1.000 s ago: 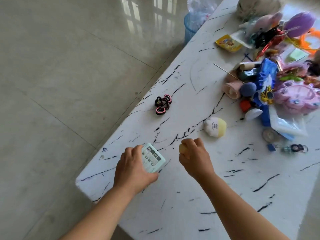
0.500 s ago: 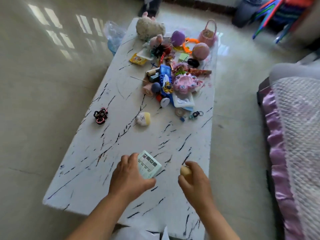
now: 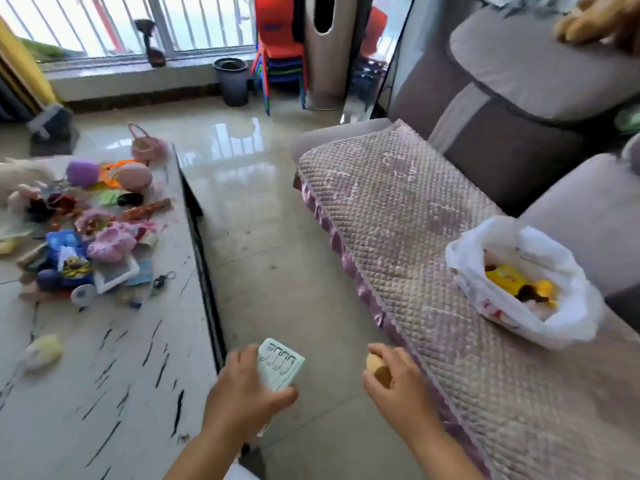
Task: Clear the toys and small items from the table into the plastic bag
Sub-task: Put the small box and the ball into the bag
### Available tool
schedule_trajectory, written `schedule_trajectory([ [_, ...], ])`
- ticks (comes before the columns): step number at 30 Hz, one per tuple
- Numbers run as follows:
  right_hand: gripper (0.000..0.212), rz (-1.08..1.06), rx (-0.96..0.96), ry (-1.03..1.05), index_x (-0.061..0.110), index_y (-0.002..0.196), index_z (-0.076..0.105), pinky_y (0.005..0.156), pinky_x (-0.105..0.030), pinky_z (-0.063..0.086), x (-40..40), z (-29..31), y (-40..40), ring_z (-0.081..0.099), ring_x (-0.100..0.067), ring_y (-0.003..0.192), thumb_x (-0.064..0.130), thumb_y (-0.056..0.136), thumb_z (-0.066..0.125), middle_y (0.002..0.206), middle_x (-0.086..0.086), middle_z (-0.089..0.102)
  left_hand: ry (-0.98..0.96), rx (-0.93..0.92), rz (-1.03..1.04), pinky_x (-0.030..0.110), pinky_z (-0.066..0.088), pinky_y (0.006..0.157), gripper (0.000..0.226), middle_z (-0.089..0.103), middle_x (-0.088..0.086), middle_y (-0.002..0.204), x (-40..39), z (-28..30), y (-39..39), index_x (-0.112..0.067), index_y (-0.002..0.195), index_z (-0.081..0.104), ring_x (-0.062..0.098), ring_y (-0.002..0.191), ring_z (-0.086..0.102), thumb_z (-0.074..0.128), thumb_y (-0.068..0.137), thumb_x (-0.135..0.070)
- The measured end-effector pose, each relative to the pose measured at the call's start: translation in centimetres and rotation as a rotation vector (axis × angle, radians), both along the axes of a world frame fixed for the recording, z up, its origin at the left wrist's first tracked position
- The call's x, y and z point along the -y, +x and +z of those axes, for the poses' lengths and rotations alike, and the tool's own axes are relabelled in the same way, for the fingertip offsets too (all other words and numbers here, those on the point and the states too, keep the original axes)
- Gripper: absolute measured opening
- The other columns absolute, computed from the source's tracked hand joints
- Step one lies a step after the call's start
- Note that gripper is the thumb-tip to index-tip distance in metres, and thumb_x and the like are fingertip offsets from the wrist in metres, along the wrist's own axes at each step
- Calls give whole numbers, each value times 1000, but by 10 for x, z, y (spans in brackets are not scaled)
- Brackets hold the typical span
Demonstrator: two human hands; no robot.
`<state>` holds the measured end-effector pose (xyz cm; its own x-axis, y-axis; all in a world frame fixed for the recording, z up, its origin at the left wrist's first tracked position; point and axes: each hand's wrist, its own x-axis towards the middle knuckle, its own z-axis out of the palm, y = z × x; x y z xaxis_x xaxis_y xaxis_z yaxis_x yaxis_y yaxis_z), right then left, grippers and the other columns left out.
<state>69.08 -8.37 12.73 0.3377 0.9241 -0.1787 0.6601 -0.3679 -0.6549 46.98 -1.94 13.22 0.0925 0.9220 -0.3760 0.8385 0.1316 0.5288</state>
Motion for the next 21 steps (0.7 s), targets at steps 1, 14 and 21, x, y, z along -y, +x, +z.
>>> schedule_trajectory([
  [1, 35, -34, -2, -4, 23, 113, 59, 78, -16, 36, 10, 1, 28, 53, -9, 91, 21, 79, 66, 101, 6, 53, 7, 24, -24, 27, 40, 75, 72, 39, -8, 105, 1, 1, 31, -27, 118, 42, 15, 102, 50, 71, 58, -55],
  [14, 52, -502, 9, -44, 29, 133, 40, 82, -21, 40, 62, -9, 262, 51, -15, 112, 35, 86, 60, 128, 4, 48, 12, 94, -430, 25, 42, 73, 81, 36, -12, 102, -18, 4, 308, -28, 122, 39, 10, 87, 46, 69, 53, -59],
  [21, 48, -636, 11, -26, 18, 125, 48, 79, -20, 40, 17, -29, 351, 52, -15, 107, 35, 84, 64, 119, 2, 53, -6, 43, -602, 28, 44, 80, 87, 39, -12, 108, -86, -21, 437, -28, 125, 37, 12, 100, 46, 65, 52, -67],
])
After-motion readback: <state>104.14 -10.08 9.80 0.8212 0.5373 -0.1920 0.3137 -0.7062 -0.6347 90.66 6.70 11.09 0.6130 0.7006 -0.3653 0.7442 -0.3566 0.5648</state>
